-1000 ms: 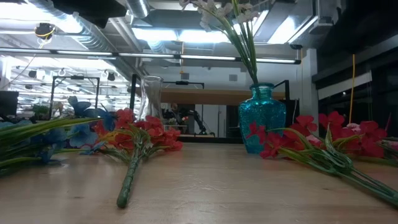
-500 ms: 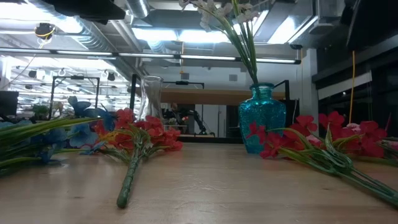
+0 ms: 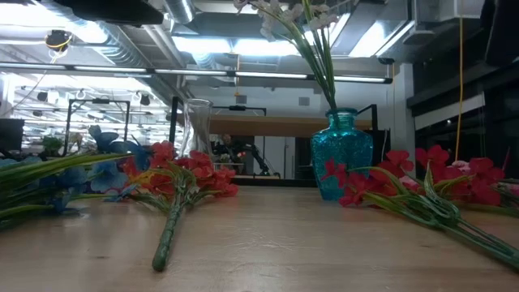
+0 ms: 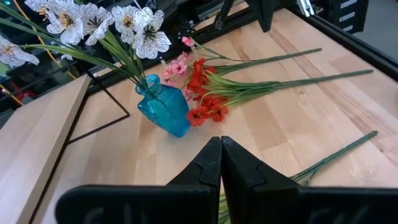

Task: Pick and place flowers into a vace then onto a shelf
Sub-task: Put the red flowers into the blue vase

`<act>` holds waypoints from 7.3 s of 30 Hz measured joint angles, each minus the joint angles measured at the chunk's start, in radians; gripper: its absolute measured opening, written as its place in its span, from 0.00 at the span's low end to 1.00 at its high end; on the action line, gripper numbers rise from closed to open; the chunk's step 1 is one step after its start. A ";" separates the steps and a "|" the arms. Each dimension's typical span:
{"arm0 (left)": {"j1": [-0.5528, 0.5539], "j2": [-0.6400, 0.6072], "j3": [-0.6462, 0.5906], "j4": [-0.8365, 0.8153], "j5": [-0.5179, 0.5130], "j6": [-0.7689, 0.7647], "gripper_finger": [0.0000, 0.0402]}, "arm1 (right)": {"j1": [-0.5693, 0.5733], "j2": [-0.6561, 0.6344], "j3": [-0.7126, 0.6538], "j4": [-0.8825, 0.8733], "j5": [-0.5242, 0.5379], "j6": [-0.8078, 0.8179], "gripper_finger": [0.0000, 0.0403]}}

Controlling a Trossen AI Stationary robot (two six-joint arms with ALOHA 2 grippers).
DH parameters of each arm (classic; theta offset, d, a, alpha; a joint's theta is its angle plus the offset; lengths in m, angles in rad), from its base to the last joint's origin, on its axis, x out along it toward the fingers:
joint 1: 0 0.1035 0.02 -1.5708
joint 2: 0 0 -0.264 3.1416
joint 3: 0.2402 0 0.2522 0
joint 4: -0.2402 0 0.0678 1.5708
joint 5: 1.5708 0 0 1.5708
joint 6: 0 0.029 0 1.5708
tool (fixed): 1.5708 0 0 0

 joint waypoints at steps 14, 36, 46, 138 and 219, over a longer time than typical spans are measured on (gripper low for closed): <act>0.000 0.000 0.000 0.018 0.000 0.062 0.01 | 0.000 0.010 0.000 0.002 0.000 0.031 0.02; 0.000 0.000 0.000 0.018 0.001 0.018 0.01 | -0.046 0.010 -0.084 0.055 0.025 0.171 0.35; 0.000 0.000 0.000 0.018 0.008 0.016 0.01 | -0.059 0.010 -0.166 0.195 0.034 0.260 0.51; -0.050 0.000 0.000 0.003 0.008 -0.054 0.01 | -0.139 0.089 -0.314 0.287 -0.028 0.320 0.03; -0.066 0.000 0.000 0.124 -0.055 -0.223 0.01 | 0.210 -0.341 -0.321 -0.091 0.854 0.201 0.01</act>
